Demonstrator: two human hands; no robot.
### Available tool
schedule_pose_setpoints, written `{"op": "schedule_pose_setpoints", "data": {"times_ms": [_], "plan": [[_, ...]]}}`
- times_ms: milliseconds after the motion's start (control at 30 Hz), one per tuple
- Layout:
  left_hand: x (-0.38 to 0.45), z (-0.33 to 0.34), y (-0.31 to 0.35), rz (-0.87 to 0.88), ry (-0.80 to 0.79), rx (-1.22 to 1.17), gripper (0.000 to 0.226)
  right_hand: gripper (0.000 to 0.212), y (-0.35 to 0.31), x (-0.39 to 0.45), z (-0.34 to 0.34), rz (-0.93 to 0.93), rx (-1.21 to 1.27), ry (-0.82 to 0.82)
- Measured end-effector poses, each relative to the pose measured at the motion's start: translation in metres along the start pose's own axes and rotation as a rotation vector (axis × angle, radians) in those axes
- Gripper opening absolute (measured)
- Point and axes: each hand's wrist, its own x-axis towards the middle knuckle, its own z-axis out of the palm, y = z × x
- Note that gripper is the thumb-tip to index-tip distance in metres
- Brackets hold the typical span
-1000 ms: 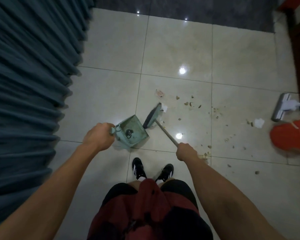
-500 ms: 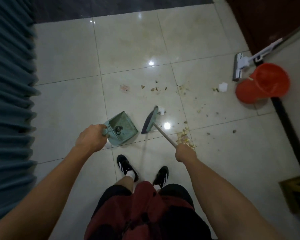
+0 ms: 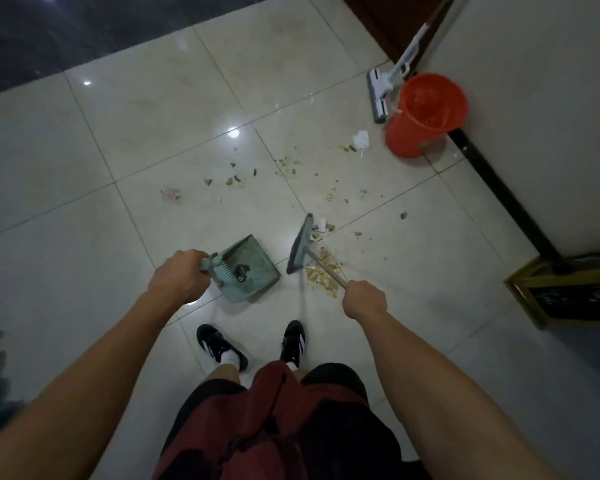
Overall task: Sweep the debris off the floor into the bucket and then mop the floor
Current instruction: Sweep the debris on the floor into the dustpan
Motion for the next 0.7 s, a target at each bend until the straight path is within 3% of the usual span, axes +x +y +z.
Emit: {"op": "schedule_pose_setpoints", "data": {"times_ms": [333,700], "plan": [[0.014,-0.014,-0.004,0.012,0.028,-0.024,0.017,0.029,-0.018,0.01,-0.025,-0.01,0.097,0.066],[0.043,-0.076,-0.144,-0.116,0.027,-0.176,0.013,0.025,-0.198,0.036,-0.076,-0.134,0.019,0.081]]}}
